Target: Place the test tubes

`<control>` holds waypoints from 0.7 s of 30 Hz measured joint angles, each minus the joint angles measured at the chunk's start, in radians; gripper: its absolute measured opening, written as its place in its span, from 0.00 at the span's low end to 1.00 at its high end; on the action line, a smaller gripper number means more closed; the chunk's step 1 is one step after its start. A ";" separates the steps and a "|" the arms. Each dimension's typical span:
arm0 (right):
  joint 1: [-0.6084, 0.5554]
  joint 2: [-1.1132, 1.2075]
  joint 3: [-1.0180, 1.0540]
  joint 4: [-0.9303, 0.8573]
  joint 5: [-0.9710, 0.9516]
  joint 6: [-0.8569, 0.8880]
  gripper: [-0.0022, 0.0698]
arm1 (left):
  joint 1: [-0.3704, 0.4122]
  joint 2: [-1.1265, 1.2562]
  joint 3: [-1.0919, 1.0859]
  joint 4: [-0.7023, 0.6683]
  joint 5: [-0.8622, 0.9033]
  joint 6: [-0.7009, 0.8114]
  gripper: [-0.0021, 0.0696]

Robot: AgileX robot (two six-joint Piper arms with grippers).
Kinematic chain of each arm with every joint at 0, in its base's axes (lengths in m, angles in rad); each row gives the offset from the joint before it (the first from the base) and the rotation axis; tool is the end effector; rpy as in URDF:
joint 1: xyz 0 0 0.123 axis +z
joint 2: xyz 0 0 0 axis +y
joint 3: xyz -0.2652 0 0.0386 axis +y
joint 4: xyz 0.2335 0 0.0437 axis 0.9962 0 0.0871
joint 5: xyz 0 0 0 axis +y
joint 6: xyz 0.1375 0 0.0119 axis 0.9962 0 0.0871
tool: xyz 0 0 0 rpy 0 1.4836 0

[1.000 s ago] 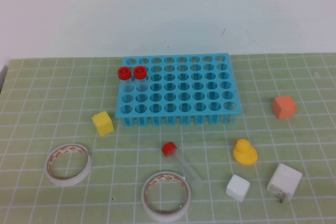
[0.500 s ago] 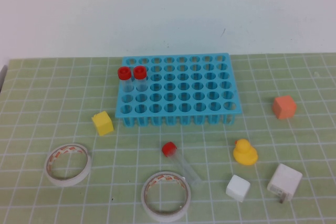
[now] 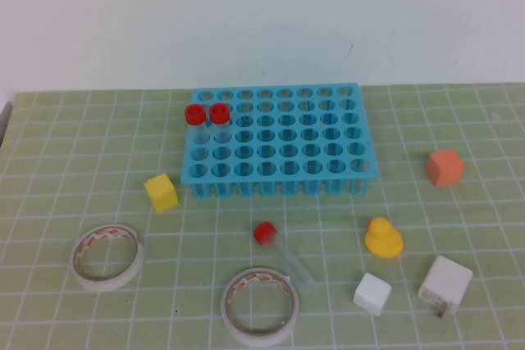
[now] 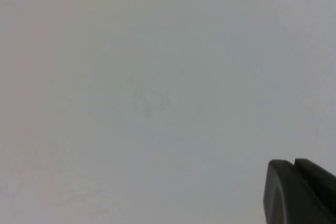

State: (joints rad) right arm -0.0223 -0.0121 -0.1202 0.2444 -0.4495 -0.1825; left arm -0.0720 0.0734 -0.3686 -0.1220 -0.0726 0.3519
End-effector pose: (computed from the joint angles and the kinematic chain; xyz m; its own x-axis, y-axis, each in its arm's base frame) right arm 0.0684 -0.0160 0.3163 0.6144 0.0245 -0.7886 0.0818 0.9921 0.0946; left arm 0.0730 -0.0041 0.3512 0.4409 0.1970 -0.8757 -0.0376 0.9788 0.2013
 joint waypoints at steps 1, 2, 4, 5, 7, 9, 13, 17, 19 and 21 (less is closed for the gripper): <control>0.000 0.000 -0.046 -0.001 0.076 -0.020 0.03 | 0.000 0.024 -0.015 -0.002 0.012 0.002 0.03; 0.000 0.008 -0.082 -0.003 0.135 -0.041 0.03 | 0.000 0.046 -0.022 -0.004 0.023 0.002 0.03; 0.000 0.051 -0.171 -0.004 0.265 -0.078 0.03 | 0.000 0.079 -0.025 -0.012 0.047 -0.003 0.03; 0.000 0.076 -0.209 -0.005 0.313 -0.086 0.03 | 0.000 0.094 -0.025 -0.016 0.066 -0.009 0.03; 0.000 0.147 -0.267 -0.007 0.418 -0.097 0.03 | 0.000 0.109 -0.010 -0.020 0.105 -0.021 0.03; 0.000 0.215 -0.305 0.010 0.513 -0.083 0.03 | 0.000 0.113 0.016 -0.021 0.139 -0.035 0.03; 0.000 0.292 -0.320 0.067 0.571 -0.029 0.03 | 0.000 0.115 0.092 -0.023 0.209 -0.109 0.03; 0.000 0.320 -0.316 0.076 0.568 -0.021 0.03 | 0.000 0.115 0.141 -0.023 0.224 -0.220 0.03; 0.000 0.340 -0.306 0.078 0.567 -0.013 0.03 | 0.000 0.115 0.148 -0.023 0.226 -0.252 0.03; 0.000 0.366 -0.302 0.080 0.567 -0.008 0.03 | 0.000 0.117 0.148 -0.023 0.226 -0.263 0.03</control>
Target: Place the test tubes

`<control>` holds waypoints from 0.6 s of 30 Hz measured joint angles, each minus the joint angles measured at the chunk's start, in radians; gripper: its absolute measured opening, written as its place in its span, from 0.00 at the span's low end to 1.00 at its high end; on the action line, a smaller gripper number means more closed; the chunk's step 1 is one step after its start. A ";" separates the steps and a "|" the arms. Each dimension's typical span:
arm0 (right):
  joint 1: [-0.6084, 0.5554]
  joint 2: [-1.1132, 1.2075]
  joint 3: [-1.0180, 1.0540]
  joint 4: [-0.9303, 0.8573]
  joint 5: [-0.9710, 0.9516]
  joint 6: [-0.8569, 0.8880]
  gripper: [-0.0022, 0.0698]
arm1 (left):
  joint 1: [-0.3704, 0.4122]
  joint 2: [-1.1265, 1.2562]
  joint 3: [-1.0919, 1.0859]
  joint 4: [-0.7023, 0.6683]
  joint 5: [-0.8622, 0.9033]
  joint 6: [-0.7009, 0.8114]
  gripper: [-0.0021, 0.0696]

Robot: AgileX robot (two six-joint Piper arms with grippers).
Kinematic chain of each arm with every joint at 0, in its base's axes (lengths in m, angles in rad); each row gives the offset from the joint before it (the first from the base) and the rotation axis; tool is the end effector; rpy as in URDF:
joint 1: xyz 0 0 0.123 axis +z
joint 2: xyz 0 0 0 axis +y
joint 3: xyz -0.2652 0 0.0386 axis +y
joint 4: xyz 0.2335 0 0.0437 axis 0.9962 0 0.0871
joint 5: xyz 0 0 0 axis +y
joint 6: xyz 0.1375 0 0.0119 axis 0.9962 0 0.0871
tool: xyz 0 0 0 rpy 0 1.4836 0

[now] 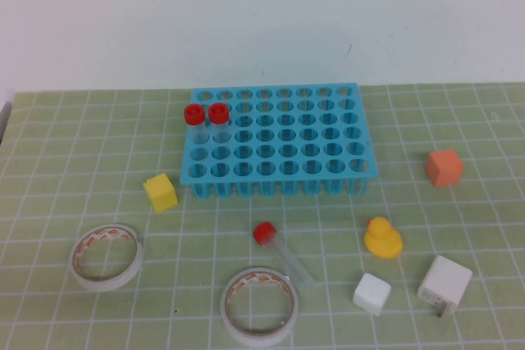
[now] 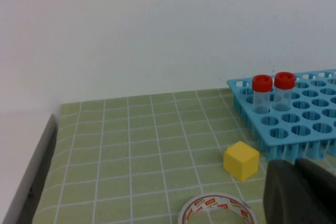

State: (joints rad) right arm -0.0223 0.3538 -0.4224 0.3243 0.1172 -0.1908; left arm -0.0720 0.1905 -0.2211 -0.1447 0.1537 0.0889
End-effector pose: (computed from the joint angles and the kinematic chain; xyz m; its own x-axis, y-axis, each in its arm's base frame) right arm 0.1324 0.0022 0.3167 0.0423 0.1300 -0.9906 -0.0207 0.9914 0.1293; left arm 0.1163 -0.0115 0.2571 -0.0393 -0.0514 -0.9979 0.0919 0.9943 -0.0548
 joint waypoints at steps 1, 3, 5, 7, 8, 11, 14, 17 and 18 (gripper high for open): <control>0.000 0.014 -0.002 0.000 0.000 0.002 0.03 | 0.000 0.000 0.000 0.002 0.000 -0.003 0.03; 0.000 0.048 -0.029 0.001 0.006 -0.013 0.03 | 0.000 0.000 0.000 0.004 0.002 -0.010 0.03; 0.000 0.094 -0.081 0.002 0.038 -0.052 0.03 | 0.000 0.000 0.000 0.006 0.009 -0.016 0.03; 0.000 0.163 -0.166 0.002 0.111 -0.115 0.03 | 0.000 0.000 0.000 0.010 0.017 -0.016 0.03; 0.000 0.205 -0.204 0.002 0.152 -0.142 0.03 | 0.000 0.000 0.000 0.015 0.023 -0.016 0.03; 0.000 0.343 -0.346 0.012 0.322 -0.249 0.03 | 0.000 0.011 0.000 0.036 0.030 -0.016 0.03; 0.000 0.501 -0.478 0.041 0.500 -0.334 0.03 | 0.000 0.038 0.000 0.040 0.034 -0.016 0.03; 0.000 0.662 -0.562 0.077 0.618 -0.420 0.03 | 0.000 0.067 0.000 0.040 0.034 -0.020 0.03; 0.000 0.719 -0.581 0.094 0.638 -0.448 0.03 | 0.000 0.075 0.000 0.040 0.034 -0.021 0.03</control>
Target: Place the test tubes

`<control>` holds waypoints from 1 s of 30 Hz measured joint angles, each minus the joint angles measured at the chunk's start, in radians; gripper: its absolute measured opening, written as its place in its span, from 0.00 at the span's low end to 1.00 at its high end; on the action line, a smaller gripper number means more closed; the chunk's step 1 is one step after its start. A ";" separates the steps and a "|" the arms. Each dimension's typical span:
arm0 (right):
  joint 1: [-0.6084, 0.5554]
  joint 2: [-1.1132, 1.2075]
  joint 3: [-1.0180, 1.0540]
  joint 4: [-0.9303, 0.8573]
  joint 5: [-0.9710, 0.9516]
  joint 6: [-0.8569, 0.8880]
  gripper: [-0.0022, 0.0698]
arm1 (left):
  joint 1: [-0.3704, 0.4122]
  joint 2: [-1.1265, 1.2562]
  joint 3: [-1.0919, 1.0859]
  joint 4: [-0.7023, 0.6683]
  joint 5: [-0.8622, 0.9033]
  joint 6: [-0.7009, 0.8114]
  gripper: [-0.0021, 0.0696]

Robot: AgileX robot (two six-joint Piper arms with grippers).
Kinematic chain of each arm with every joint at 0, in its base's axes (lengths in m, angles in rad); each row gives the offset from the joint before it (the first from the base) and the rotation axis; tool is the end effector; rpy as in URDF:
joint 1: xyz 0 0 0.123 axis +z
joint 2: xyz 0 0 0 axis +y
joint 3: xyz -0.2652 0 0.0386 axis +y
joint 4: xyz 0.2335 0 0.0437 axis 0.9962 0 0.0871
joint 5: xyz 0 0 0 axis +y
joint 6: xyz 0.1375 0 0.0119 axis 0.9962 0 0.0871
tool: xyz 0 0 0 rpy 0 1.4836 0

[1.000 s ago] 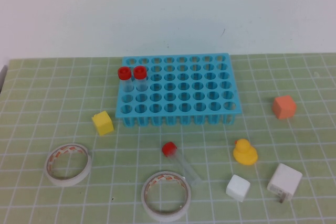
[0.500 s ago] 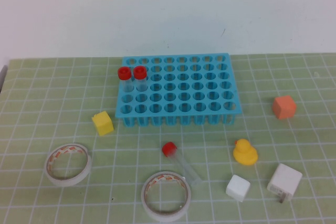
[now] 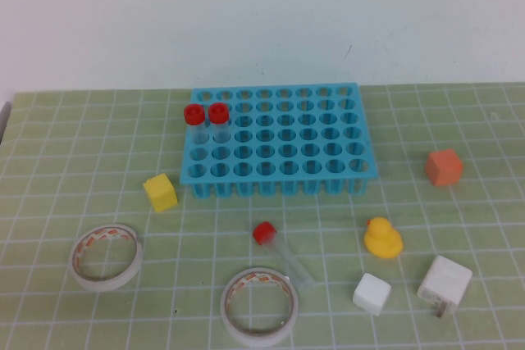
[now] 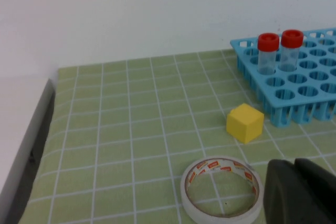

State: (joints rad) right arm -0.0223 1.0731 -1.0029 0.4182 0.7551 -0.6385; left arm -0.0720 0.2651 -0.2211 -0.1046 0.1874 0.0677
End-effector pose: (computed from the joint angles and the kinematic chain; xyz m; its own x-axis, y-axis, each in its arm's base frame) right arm 0.2460 0.0330 0.3169 -0.5438 -0.2951 -0.7856 -0.3868 0.9189 -0.0774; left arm 0.1254 -0.0117 0.2433 -0.1455 -0.0247 -0.9891 0.0861 0.9956 -0.0375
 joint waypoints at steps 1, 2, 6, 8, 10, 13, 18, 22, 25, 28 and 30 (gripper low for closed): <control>0.002 0.053 -0.014 0.018 0.014 -0.023 0.03 | 0.000 0.004 0.000 0.000 -0.002 0.000 0.03; 0.008 0.102 -0.023 0.032 0.019 -0.038 0.03 | 0.000 0.009 0.000 0.000 -0.004 -0.001 0.03; 0.098 0.246 -0.040 0.091 0.016 -0.067 0.03 | 0.000 0.011 0.000 0.001 -0.005 -0.002 0.03; 0.178 0.301 -0.042 0.101 -0.012 -0.070 0.03 | 0.000 0.011 0.000 0.004 -0.012 -0.002 0.03; 0.285 0.359 -0.046 0.107 -0.060 -0.073 0.03 | 0.000 0.011 0.000 0.004 -0.017 -0.002 0.03; 0.432 0.452 -0.063 0.084 -0.129 -0.073 0.03 | 0.000 0.011 0.000 0.004 -0.019 -0.002 0.03; 0.600 0.606 -0.172 -0.055 -0.150 -0.026 0.03 | 0.000 0.011 0.000 0.004 -0.020 -0.002 0.03; 0.651 0.737 -0.314 -0.127 -0.080 0.036 0.16 | 0.000 0.011 0.000 0.004 -0.026 -0.002 0.03; 0.660 0.825 -0.412 -0.131 -0.030 0.087 0.32 | 0.000 0.011 0.000 0.004 -0.026 -0.002 0.03; 0.660 0.907 -0.501 -0.157 -0.002 0.153 0.48 | 0.000 0.011 0.000 0.004 -0.026 -0.002 0.03; 0.660 0.954 -0.551 -0.168 0.012 0.190 0.53 | 0.000 0.011 0.000 0.004 -0.026 -0.002 0.03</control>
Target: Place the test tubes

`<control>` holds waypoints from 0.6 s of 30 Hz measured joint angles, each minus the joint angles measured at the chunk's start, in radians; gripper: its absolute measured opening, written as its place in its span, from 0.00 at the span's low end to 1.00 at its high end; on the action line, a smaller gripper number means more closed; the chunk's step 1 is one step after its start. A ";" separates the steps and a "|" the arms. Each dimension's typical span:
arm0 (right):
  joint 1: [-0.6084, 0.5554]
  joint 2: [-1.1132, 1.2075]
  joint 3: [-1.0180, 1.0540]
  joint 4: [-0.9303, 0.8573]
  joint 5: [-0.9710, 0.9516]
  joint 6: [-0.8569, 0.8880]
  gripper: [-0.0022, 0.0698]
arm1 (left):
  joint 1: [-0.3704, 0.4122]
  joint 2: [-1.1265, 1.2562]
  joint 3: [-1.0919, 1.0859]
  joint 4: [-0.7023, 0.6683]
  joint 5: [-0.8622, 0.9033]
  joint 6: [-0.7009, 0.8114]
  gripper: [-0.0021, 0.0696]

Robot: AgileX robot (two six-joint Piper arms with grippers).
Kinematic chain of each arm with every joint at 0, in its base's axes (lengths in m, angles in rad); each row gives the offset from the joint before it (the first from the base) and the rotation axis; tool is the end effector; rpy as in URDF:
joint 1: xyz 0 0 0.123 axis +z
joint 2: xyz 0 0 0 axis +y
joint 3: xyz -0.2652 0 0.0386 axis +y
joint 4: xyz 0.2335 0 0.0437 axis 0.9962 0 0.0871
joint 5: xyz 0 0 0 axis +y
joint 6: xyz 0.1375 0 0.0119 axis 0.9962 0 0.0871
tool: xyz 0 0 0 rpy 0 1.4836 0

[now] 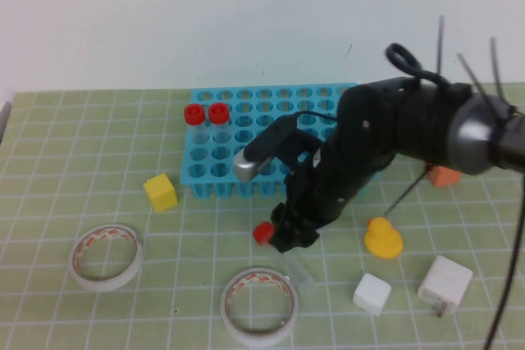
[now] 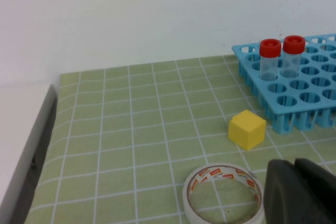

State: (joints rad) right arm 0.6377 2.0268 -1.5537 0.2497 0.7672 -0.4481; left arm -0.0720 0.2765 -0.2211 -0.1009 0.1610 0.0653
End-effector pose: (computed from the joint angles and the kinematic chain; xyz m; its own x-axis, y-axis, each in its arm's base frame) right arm 0.3364 0.2787 0.1532 -0.5337 -0.7184 -0.4462 -0.8137 0.5799 0.0395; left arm 0.1273 -0.0114 0.2454 -0.1307 -0.0250 -0.9911 0.0835 0.9959 -0.0361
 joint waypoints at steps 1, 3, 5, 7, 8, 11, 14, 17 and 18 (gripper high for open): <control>0.000 0.024 -0.026 -0.006 0.006 0.016 0.55 | 0.000 0.000 0.000 0.000 0.000 0.000 0.03; 0.000 0.067 -0.069 -0.007 0.018 0.031 0.56 | 0.000 0.000 0.000 0.000 0.000 0.000 0.03; 0.000 0.100 -0.111 -0.007 0.028 0.038 0.57 | 0.000 0.000 0.000 0.000 -0.002 0.000 0.03; 0.000 0.128 -0.144 -0.007 0.035 0.041 0.57 | 0.000 0.000 0.000 0.000 -0.006 0.000 0.03; 0.000 0.138 -0.156 -0.007 0.044 0.043 0.57 | 0.000 0.000 0.000 0.000 -0.008 0.000 0.03; 0.000 0.164 -0.185 -0.007 0.071 0.045 0.57 | 0.000 0.000 0.000 0.000 -0.008 0.000 0.03; 0.000 0.182 -0.196 -0.008 0.088 0.045 0.57 | 0.000 0.000 0.000 0.000 -0.011 0.000 0.03; 0.000 0.186 -0.196 -0.011 0.096 0.045 0.57 | 0.000 0.000 0.000 0.000 -0.011 0.000 0.03; 0.000 0.186 -0.196 -0.011 0.098 0.045 0.57 | 0.000 0.000 0.000 0.000 -0.013 0.000 0.03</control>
State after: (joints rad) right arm 0.6377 2.2127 -1.7497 0.2392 0.8654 -0.4036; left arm -0.0720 0.2765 -0.2211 -0.1009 0.1484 0.0653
